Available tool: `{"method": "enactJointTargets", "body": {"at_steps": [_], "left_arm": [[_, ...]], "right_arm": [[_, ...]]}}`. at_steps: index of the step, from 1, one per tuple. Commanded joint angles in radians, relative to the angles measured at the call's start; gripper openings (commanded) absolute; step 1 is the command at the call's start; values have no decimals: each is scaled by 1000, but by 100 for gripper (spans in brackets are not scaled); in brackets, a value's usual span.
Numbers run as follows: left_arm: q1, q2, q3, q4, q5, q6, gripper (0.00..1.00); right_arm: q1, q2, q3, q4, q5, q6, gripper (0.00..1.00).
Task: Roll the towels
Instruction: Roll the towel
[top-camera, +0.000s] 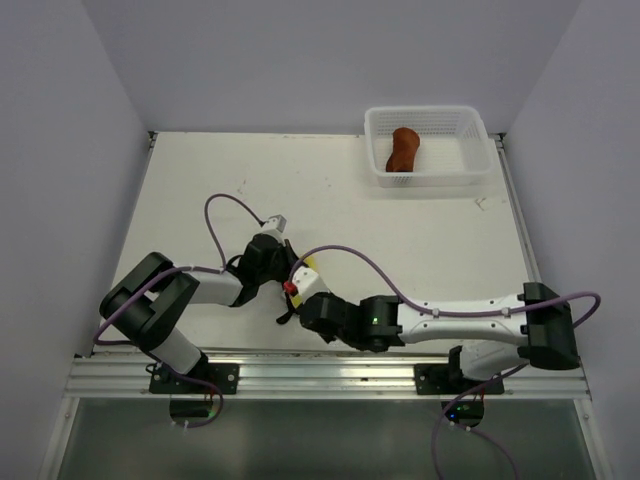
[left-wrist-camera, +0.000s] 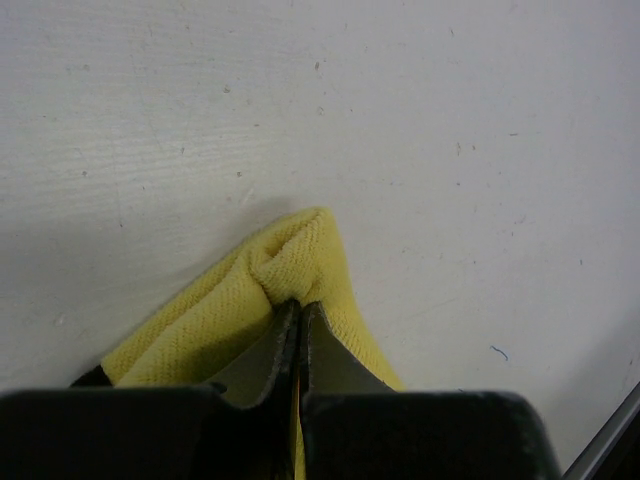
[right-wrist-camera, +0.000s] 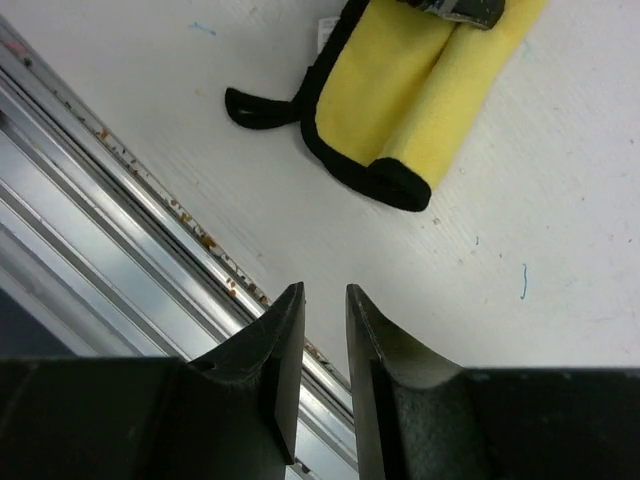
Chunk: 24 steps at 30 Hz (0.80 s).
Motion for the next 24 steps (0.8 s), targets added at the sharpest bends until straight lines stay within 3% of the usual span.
{"method": "enactJointTargets", "body": {"at_steps": [1,9,12,24], "left_arm": [[16,8,-38,-64,-82,46,0],[16,-1,-41,-63,-85,48,0],[16,2,-42,-60,-80,46,0],[16,9,-41,-53,-69,51,0]], "right_arm": [[-82,-56,-46,87,-123,55,27],[-322,-44,-66,158,-317,221,31],[-381,-9,-57,188,-387,267,38],[-467,132,-40,219,-454,321,43]]}}
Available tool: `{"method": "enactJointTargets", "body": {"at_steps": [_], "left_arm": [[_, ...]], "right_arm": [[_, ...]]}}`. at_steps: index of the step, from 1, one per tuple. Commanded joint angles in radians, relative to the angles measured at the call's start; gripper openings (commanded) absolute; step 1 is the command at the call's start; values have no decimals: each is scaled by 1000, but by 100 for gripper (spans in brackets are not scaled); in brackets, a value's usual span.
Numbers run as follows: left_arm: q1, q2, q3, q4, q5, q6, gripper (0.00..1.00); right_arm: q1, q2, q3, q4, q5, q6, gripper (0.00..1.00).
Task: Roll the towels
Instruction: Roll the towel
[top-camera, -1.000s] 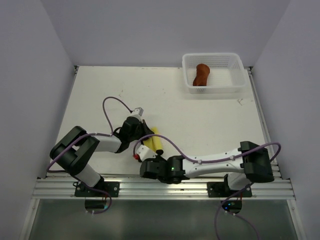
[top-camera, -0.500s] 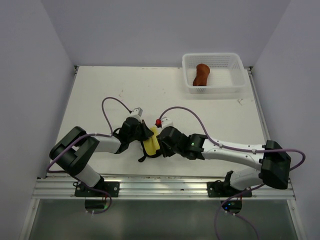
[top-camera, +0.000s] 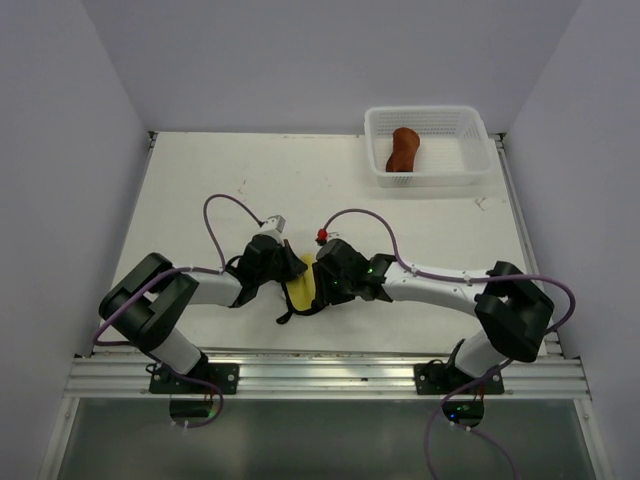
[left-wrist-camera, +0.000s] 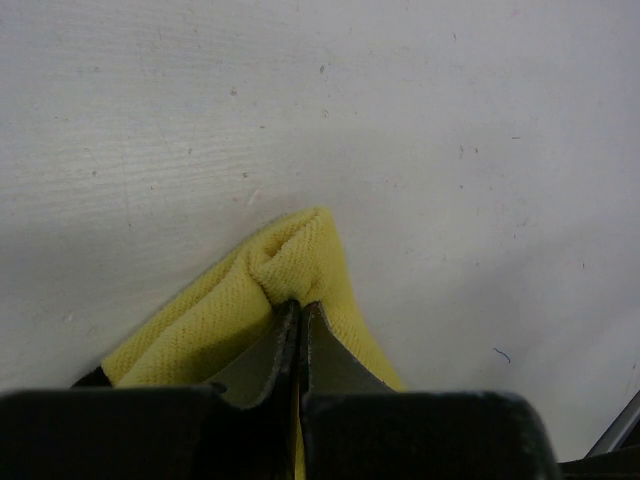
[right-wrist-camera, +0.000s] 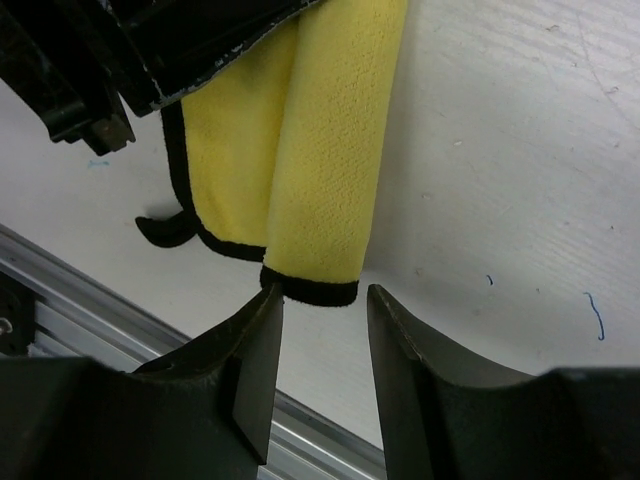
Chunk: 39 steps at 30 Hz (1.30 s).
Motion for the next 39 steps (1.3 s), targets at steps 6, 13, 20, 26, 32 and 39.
{"method": "enactJointTargets", "body": {"at_steps": [6,13,20,26,32,39], "left_arm": [[16,20,-28,-60,-56,51,0],[16,18,-27,-66,-57,55,0],[16,24,-30,-69,-56,57,0],[16,23,-34,-66,-57,57,0],[16,21,-36,-68,-57,57,0],[16,29,-33,-65,-56,57,0]], "right_arm": [[-31,46,44,74,-56,32,45],[-32,79,41,120,-96,38,47],[-34,73,38,146,-111,43,53],[-32,95,67,114,-87,35,56],[-29,133,81,60,-34,26,52],[-31,128,90,2,47,-9,40]]}}
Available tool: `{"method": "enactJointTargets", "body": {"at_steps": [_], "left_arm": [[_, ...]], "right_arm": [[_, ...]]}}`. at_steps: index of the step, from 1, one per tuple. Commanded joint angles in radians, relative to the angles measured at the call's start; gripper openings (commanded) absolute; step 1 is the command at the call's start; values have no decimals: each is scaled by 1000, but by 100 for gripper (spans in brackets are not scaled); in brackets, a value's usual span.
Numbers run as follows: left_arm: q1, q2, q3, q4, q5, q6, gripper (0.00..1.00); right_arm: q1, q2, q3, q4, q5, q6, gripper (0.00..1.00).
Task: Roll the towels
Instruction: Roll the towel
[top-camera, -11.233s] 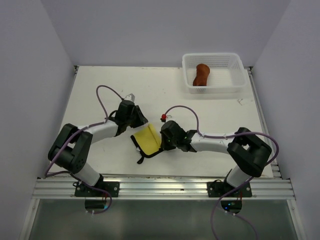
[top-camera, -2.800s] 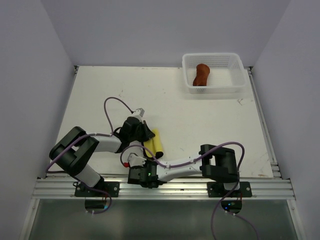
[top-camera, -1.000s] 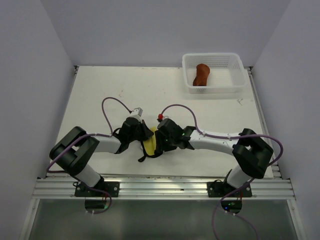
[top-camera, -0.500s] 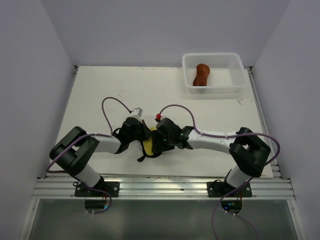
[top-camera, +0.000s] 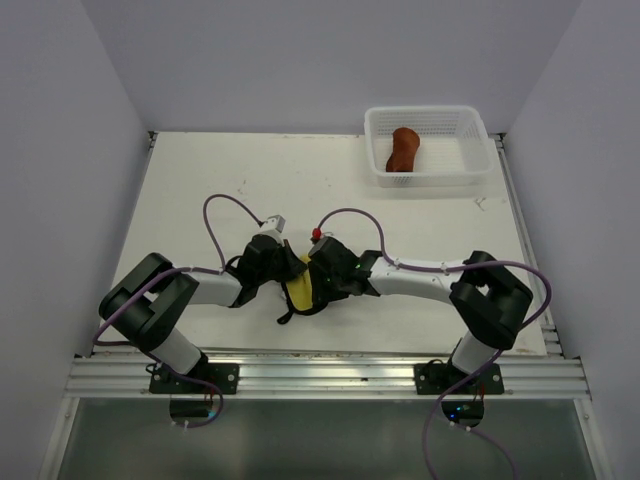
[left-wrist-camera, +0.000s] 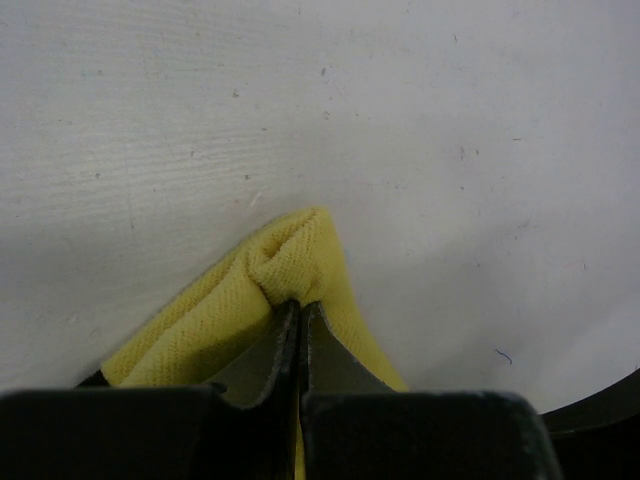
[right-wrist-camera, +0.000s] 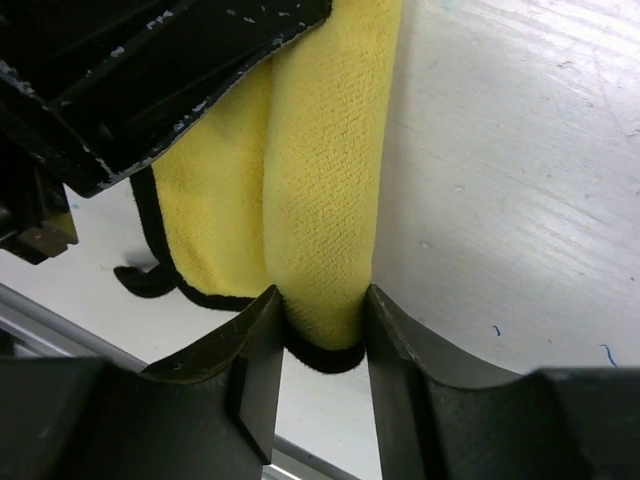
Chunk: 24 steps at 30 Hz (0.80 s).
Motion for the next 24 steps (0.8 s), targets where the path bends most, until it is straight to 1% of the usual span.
{"method": "enactJointTargets", "body": {"at_steps": [1,7,8,10,11,15,19,22,24], "left_arm": [[15,30,-30,-69,-56,54,0],[17,36,-28,-68,-57,56,0],[17,36,-29,-69,-57,57,0],[17,36,-30,-71,-56,60,0],[15,36,-26,-77,-57,62,0],[17,21,-14,-101,-66,59,0],[34,-13,15,-152,-57,34,0],[58,-33,58,-253,-56,-6,0],[74,-37,90,-308,-17,-21,0]], "right_arm": [[-3,-6,40,-42,74,-26,39],[-2,-3,17,-41,73,-40,26],[0,0,11,-38,71,-42,22],[1,-2,-4,-26,68,-46,19],[5,0,-9,-21,70,-51,14],[18,-9,-35,8,90,-71,1],[41,-26,-72,45,151,-88,0],[58,-43,-100,85,197,-94,0],[67,-52,-112,115,212,-95,0]]}}
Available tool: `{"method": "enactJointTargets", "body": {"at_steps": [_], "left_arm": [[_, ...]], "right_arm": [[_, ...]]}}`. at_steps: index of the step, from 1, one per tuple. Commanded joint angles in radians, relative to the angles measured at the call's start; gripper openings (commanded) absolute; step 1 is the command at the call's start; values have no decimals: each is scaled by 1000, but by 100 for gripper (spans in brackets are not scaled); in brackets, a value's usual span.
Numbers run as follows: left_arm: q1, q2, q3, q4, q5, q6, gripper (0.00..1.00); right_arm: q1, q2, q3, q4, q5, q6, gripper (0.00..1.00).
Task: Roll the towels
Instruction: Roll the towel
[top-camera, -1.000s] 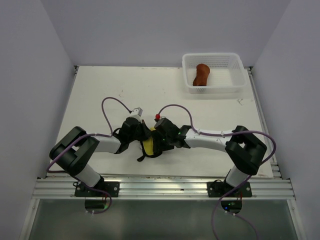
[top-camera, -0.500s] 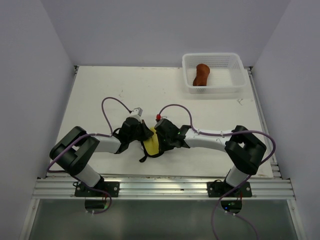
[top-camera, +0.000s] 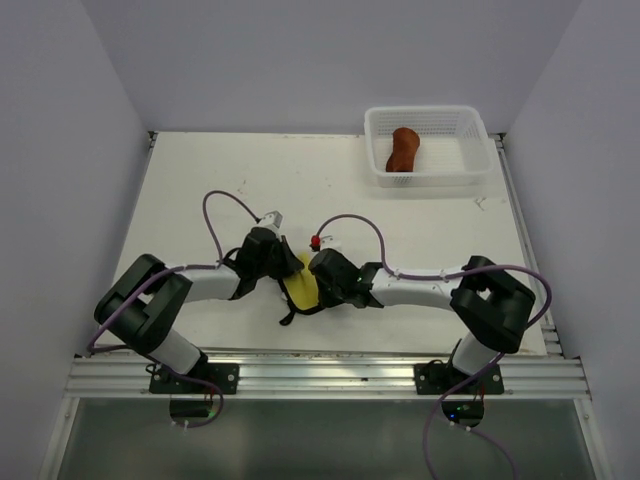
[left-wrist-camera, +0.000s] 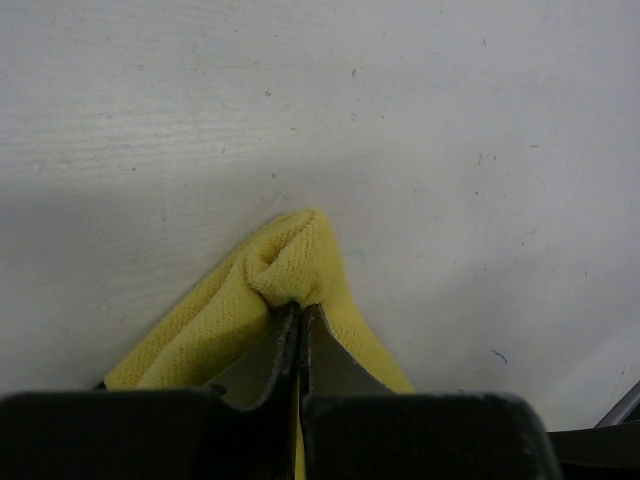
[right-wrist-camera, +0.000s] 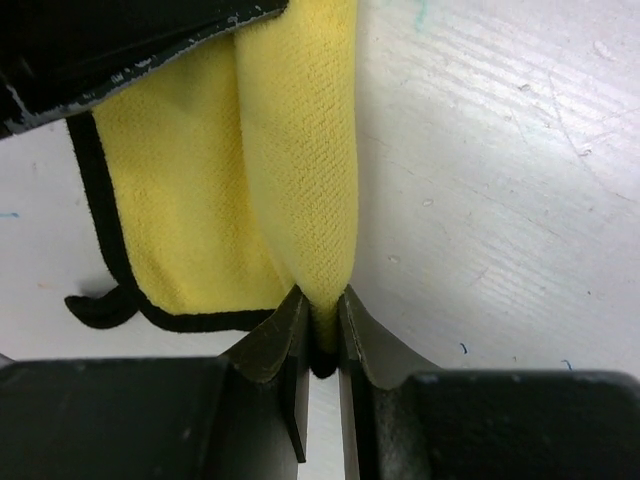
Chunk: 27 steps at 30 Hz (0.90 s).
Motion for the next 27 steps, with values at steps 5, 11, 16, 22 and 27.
{"method": "enactJointTargets", "body": {"at_steps": [5,11,16,22,27], "left_arm": [[65,-28,86,-246,-21,-10,8],[75,-78,134,-305,-4,-23,17],[78,-130,226,-419,-24,-18,16],[80,-112,313,-459,20,-13,22],[78,-98,290,-406,98,-49,29]], "right_arm": [[35,-36,-38,44,129,-37,0],[74,-27,-38,39,187,-57,0],[95,-8,-33,39,212,-70,0],[112,-1,-26,48,238,-73,0],[125,9,-18,45,256,-73,0]]}}
